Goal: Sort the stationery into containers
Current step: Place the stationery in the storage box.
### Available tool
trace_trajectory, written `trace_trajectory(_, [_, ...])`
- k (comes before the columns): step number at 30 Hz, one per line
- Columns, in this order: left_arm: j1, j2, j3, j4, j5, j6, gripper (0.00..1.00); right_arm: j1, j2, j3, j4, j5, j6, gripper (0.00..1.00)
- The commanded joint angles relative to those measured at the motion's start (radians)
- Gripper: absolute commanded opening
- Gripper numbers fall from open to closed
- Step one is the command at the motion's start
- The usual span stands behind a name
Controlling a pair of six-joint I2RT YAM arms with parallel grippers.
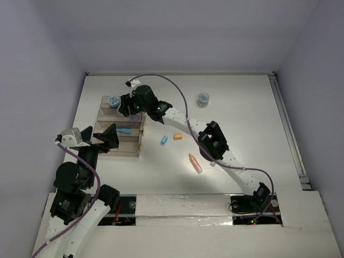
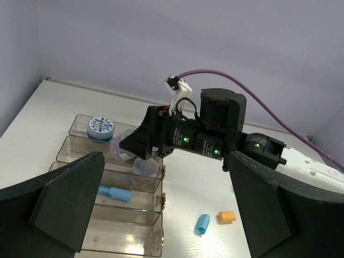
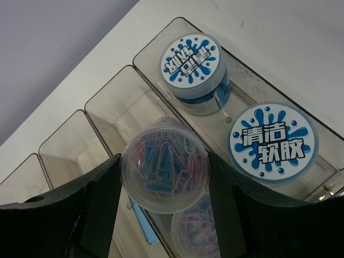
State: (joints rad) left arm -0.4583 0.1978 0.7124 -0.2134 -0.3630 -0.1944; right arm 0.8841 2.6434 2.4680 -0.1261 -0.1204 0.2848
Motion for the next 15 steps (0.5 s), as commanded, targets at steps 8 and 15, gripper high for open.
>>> trace_trajectory(8, [-0.005, -0.005, -0.007, 0.052, 0.002, 0.01, 0.99, 0.021, -0.025, -0.01, 0.108, 0.002, 0.005, 0.38])
trace_trajectory(15, [-0.005, -0.008, -0.008, 0.051, -0.001, 0.01, 0.99, 0.021, -0.01, -0.023, 0.089, 0.002, 0.011, 0.39])
